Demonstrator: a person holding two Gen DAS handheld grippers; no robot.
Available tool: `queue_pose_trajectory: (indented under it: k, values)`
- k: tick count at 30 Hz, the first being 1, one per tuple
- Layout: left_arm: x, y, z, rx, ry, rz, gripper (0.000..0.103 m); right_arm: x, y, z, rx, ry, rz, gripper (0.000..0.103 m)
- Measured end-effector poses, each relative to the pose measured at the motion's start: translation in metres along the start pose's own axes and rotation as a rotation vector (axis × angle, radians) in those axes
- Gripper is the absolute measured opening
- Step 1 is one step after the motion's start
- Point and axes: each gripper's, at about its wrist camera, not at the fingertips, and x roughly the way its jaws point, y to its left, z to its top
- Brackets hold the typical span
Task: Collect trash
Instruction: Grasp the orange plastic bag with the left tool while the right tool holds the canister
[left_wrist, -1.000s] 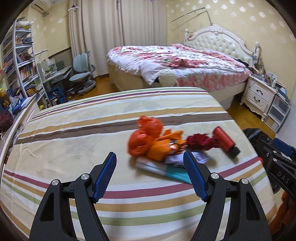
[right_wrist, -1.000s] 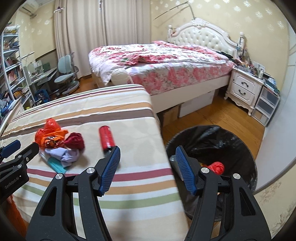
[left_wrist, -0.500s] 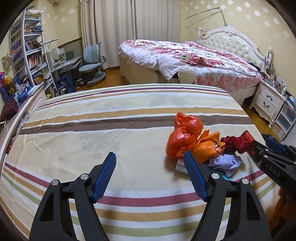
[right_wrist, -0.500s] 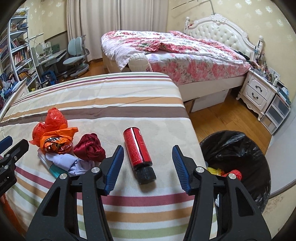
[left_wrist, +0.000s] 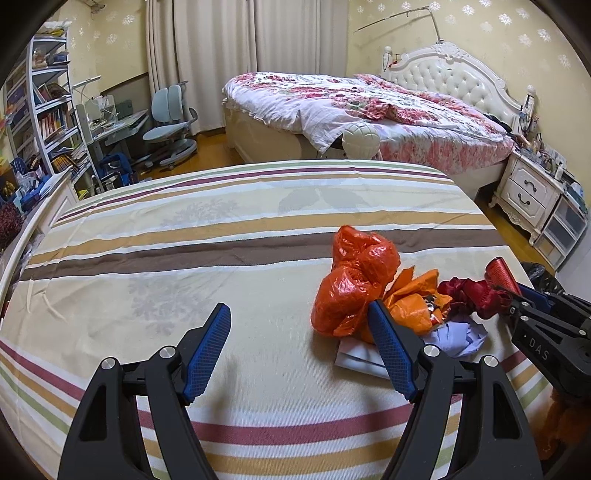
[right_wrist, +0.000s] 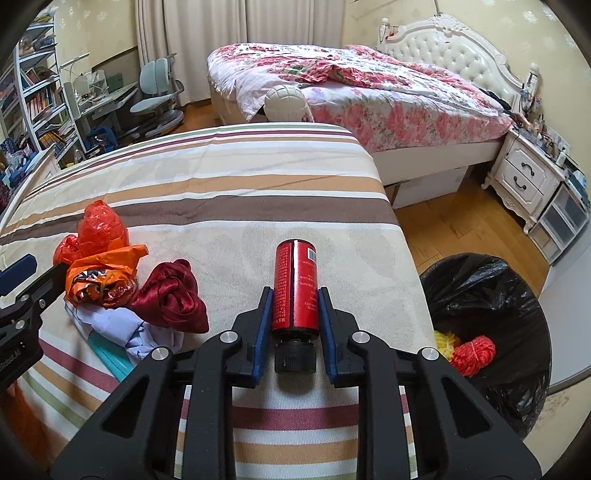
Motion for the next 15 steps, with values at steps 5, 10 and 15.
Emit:
queue_pose_trajectory:
  k: [5,10,15]
  values:
    - [0.008,0.003,0.005,-0.003,0.01,-0.021,0.074,0.002,0.002,0.002,-0.004,-0.002,0.002,0.023]
    - [0.015,0.006,0.011,-0.008,0.015,-0.018,0.074,0.004,0.004,0.003,-0.008,-0.002,0.0,0.023]
    - [0.021,0.007,0.015,-0.003,0.039,-0.035,0.074,0.006,0.007,0.006,-0.015,-0.002,-0.007,0.023]
